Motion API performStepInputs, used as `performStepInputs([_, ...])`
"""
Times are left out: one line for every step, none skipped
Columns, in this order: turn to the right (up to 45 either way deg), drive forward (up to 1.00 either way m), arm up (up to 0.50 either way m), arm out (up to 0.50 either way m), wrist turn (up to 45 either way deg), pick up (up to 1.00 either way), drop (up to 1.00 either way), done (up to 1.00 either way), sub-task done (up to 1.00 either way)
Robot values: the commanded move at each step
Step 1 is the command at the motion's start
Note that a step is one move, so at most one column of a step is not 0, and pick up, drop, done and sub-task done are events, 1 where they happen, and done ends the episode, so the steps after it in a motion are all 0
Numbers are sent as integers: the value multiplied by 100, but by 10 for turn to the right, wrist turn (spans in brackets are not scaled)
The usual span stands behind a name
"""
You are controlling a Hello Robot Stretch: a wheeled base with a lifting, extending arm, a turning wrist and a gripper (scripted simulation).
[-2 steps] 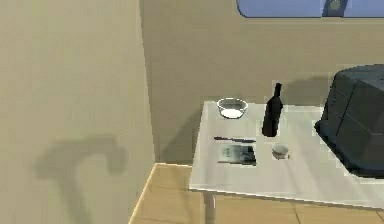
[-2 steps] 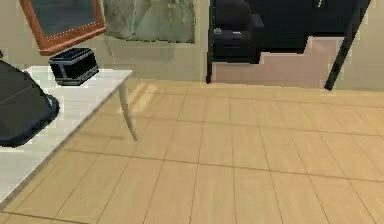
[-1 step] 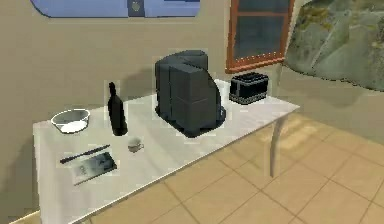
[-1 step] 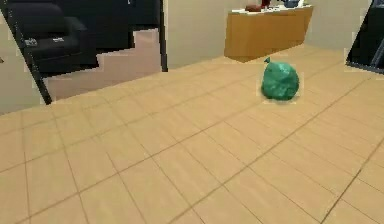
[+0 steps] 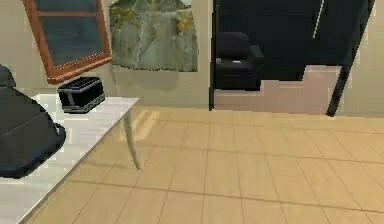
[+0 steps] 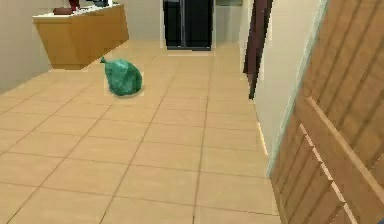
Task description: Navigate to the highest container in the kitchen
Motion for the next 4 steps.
performStepInputs([450,0,0,0,0,0,0,0,0])
performStepInputs([450,0,0,0,0,0,0,0,0])
performStepInputs([0,60,0,0,0,0,0,0,0])
performStepInputs([0,100,0,0,0,0,0,0,0])
